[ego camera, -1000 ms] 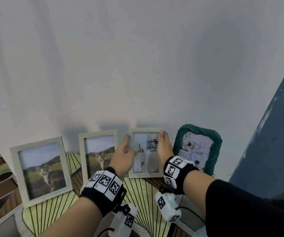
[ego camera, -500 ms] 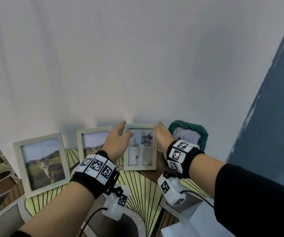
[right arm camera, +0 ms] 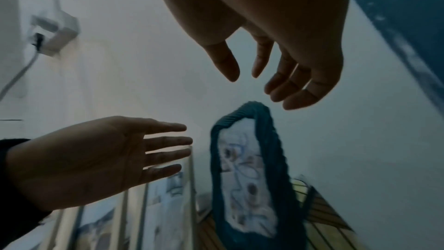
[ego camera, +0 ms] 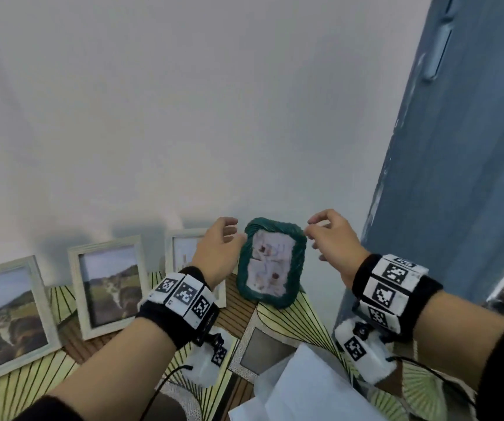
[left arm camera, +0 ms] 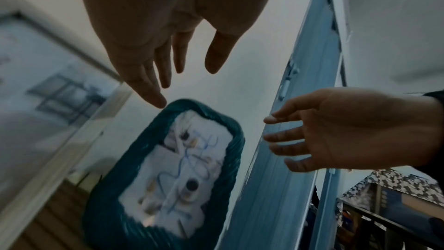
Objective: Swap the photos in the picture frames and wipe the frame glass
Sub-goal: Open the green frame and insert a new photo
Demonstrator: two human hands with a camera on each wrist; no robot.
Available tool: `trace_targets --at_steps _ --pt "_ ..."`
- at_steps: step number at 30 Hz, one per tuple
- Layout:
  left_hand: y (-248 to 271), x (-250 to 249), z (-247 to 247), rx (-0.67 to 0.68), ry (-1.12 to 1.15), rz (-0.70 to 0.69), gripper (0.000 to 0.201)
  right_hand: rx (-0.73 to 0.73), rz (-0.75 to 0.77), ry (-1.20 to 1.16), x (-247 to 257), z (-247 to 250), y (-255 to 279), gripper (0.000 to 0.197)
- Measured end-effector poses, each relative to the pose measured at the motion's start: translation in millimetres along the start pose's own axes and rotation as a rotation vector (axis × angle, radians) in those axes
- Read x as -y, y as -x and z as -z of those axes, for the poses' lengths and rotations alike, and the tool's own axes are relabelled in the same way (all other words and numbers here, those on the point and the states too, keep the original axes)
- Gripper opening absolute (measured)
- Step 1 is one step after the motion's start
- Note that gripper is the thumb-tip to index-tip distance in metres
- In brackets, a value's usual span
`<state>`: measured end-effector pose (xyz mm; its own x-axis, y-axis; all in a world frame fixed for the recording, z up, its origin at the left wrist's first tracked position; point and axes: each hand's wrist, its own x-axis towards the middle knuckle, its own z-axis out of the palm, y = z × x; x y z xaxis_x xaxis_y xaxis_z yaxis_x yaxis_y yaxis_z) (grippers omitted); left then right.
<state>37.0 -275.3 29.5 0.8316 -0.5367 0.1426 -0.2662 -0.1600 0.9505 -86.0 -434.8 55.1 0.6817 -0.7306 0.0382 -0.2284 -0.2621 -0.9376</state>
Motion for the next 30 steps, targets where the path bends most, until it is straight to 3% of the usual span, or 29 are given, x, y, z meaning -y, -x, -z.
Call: trace_targets --at_steps 4,8,11,13,16,20,26,30 --pt "-25.4 23.1 -27.1 0.059 0.019 0.152 0.064 0.088 -0.173 0.101 -28.1 10.8 -20.6 0.039" --pt "-42.3 42.0 -41.4 0.047 0.026 0.216 0.066 0.210 -0.276 0.102 -49.8 11.9 -35.3 0.058" --pt "-47.5 51.6 -45.4 0.072 -0.005 0.246 0.069 0.294 -0.311 0.058 -60.2 9.7 -41.4 0.056" --pt "-48.7 57.4 -47.3 0.115 -0.016 0.256 0.069 0.350 -0.312 0.014 -65.3 6.5 -40.6 0.044" --pt "-49.1 64.0 -51.5 0.166 -0.041 0.289 0.057 0.392 -0.282 -0.035 -73.4 -0.6 -37.1 0.024" --pt "-44.8 66.0 -54.9 0.147 0.013 0.316 0.032 0.407 -0.237 -0.072 -76.7 -10.5 -34.2 0.024" --pt "-33.3 45.6 -47.1 0.171 0.178 0.336 0.033 0.330 -0.140 -0.180 -60.6 -6.0 -33.1 0.022" --pt "-22.5 -3.5 -25.5 0.204 0.184 0.173 0.042 0.158 0.120 -0.254 -25.4 4.5 -24.8 0.023"
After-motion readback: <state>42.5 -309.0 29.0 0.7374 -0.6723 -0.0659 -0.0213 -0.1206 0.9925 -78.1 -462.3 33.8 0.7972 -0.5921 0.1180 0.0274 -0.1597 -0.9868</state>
